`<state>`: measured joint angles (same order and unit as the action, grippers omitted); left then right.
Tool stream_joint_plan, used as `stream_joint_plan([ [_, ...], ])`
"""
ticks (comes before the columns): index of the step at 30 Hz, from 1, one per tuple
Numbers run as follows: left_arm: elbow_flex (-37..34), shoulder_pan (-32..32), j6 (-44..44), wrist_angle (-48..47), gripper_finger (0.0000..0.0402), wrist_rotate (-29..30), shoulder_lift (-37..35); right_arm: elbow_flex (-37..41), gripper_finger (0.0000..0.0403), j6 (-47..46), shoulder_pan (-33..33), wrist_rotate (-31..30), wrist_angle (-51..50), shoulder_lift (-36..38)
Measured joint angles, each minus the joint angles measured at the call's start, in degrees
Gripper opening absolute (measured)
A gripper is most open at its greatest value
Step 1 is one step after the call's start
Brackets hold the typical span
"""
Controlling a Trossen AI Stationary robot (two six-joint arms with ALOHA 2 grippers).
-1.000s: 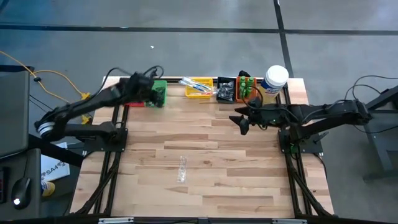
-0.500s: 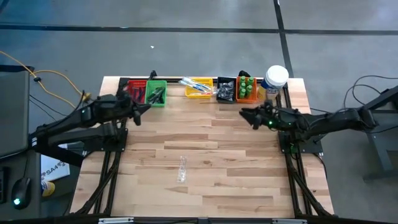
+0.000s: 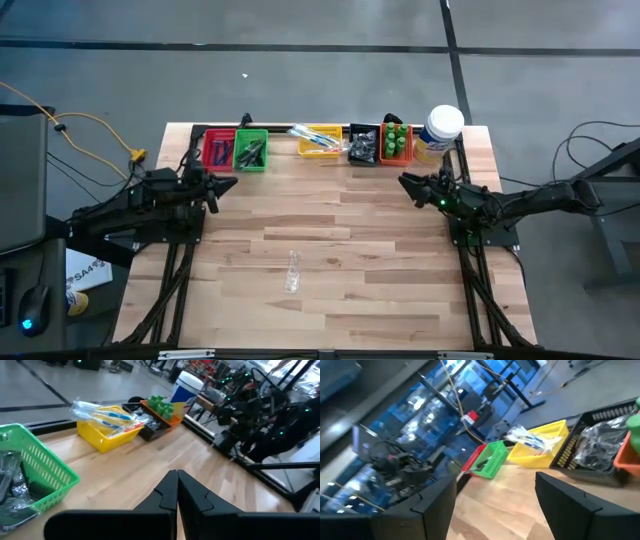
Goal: Pick & Place Travel size toiletries
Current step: Return to Home Position
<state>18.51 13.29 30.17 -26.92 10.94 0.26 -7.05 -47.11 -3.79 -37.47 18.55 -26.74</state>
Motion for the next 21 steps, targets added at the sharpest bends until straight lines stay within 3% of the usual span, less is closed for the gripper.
stream_joint_plan([
  [5,-1.4,-0.2,-2.3,0.4,0.0000,0.6,0.1,6.4,0.0258,-0.1,-1.1,0.0,9.9,1.3],
  [9,-4.6,-0.2,-2.9,3.1,0.0000,0.8,0.1,6.5,0.0258,-1.1,-0.8,1.0,9.1,1.4],
  [15,-6.8,-0.2,-5.9,4.5,0.0000,-3.9,0.1,6.6,0.0258,2.3,3.4,10.2,7.8,3.5],
  [21,-8.0,-0.2,-8.7,3.6,0.0000,-3.9,0.1,6.6,0.0258,4.6,10.0,18.4,0.0,5.6],
])
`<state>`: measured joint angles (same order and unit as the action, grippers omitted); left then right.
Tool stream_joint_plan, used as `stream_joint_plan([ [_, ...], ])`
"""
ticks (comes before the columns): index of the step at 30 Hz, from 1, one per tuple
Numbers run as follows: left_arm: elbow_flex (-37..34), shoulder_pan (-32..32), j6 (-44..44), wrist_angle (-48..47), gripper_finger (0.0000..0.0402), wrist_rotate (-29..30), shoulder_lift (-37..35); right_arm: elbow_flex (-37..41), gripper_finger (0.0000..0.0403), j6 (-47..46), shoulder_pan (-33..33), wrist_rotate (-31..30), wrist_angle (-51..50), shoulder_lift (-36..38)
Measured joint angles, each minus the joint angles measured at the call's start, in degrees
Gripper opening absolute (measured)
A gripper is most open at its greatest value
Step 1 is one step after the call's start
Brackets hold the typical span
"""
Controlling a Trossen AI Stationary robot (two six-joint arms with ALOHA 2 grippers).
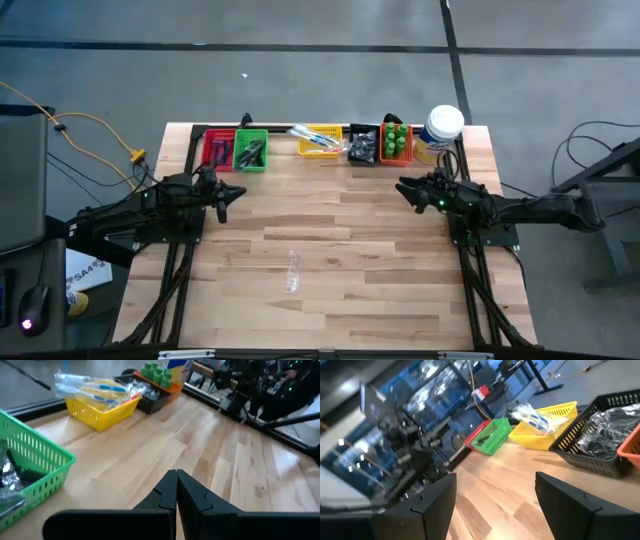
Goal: Pick & Place Travel size toiletries
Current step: Return to Home Position
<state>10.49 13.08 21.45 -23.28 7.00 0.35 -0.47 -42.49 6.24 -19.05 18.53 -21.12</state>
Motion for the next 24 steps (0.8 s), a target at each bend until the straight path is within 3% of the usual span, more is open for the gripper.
stream_joint_plan([
  [4,0.0,0.0,-0.2,-0.5,0.0000,0.0,0.4,0.0,0.0258,4.5,2.6,4.4,-2.3,0.0],
  [24,0.0,0.0,-0.2,-0.9,0.0000,0.0,0.2,0.1,0.0258,6.8,3.3,5.6,-5.2,-0.3],
])
